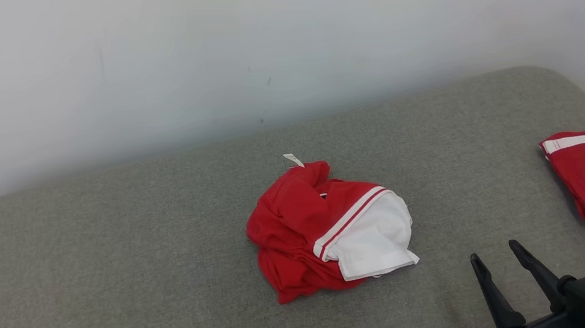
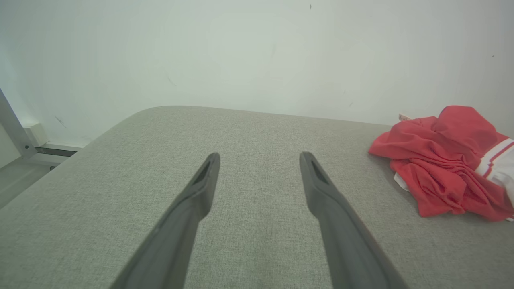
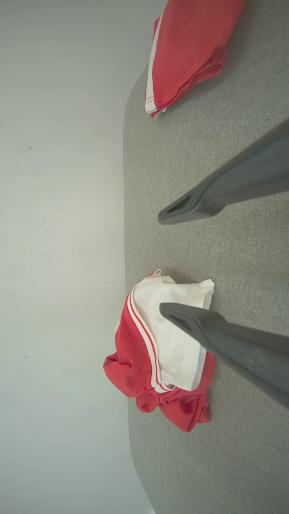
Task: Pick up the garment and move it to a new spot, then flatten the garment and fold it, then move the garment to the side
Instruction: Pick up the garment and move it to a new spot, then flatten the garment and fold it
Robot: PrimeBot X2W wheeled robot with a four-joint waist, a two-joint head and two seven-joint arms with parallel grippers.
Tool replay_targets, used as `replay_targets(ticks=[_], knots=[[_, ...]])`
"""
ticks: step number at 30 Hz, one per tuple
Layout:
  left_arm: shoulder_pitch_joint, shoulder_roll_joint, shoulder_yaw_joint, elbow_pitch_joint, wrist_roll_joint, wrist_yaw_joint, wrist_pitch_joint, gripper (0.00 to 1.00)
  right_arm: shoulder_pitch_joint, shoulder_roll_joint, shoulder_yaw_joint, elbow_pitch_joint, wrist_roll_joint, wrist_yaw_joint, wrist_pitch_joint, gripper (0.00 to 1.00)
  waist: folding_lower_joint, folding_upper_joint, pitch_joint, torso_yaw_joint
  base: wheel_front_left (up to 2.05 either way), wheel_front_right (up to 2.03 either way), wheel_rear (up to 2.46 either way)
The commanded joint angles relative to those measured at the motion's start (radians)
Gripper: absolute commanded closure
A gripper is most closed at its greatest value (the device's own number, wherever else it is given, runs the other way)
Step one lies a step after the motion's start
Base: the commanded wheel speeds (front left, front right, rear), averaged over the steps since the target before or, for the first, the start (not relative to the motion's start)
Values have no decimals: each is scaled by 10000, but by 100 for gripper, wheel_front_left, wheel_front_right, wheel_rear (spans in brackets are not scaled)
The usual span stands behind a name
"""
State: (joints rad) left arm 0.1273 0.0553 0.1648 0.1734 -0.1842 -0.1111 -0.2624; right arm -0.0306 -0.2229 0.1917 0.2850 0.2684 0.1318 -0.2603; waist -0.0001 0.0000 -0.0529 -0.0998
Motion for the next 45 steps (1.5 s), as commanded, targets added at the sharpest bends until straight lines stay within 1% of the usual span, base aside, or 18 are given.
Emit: replay_targets(ticks=[1, 9, 24, 41, 43, 45], knots=[[46, -25, 6, 22, 56, -17, -30, 0, -54, -45, 36, 47, 73, -26, -24, 0, 1, 0, -12, 10, 0, 0, 0], [106, -53, -128, 112, 22, -46, -30, 0, -243, -107, 228, 212, 142, -26, -42, 0, 1, 0, -19, 54, 0, 0, 0], [242, -55, -519, 53, -265, 279, -30, 0, -276, -111, 376, 210, 211, -26, -55, 0, 1, 0, -12, -17, 0, 0, 0], [171, -56, -697, -7, -387, 359, -31, 0, -481, -151, 471, 205, 308, -26, -41, 0, 1, 0, 59, -48, 0, 0, 0], [197, -56, -727, -36, -421, 385, -31, 0, -631, -191, 545, 225, 440, -26, 185, 0, 1, 0, 85, -22, 0, 0, 0], [215, -56, -783, -66, -435, 388, -31, 0, -865, -244, 468, 369, 575, -26, 655, 0, 1, 0, 122, 34, 0, 0, 0]])
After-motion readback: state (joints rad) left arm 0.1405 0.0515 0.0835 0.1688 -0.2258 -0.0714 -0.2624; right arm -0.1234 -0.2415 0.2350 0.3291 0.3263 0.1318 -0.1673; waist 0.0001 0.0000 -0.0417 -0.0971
